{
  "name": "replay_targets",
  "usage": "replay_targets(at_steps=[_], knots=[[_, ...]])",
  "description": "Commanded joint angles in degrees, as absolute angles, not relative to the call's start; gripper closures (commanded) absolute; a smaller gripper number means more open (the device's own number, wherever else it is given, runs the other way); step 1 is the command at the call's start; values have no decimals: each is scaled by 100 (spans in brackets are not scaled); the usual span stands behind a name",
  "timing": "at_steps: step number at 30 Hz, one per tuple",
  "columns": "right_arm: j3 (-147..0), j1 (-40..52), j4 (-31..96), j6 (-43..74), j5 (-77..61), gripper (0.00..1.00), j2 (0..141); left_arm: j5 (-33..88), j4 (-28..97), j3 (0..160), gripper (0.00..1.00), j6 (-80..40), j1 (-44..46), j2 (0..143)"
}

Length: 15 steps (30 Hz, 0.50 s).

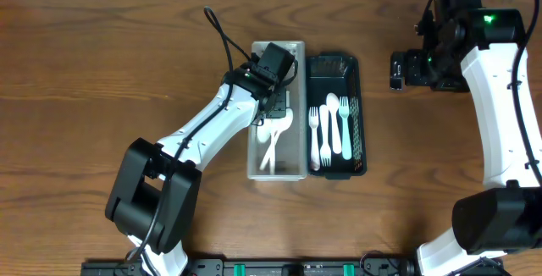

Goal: Pack container
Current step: 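Lift the left gripper out of the white basket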

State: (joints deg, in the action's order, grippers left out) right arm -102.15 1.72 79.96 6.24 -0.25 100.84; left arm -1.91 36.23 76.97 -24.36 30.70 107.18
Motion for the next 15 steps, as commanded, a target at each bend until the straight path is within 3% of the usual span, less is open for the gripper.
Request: replay_targets(at_steps=[1, 5, 15], knots=[[-10189, 145, 8012, 550, -30, 1, 10047, -305, 3706, 7769, 21, -2390, 3065, 10748], [-10189, 145, 7955, 550, -30, 1, 10047, -333, 3723, 7771, 8, -1949, 3065, 10632], [-10189, 270, 7157, 548, -27, 1, 10047, -1317, 3647, 7846, 6, -1151, 3041, 8934]])
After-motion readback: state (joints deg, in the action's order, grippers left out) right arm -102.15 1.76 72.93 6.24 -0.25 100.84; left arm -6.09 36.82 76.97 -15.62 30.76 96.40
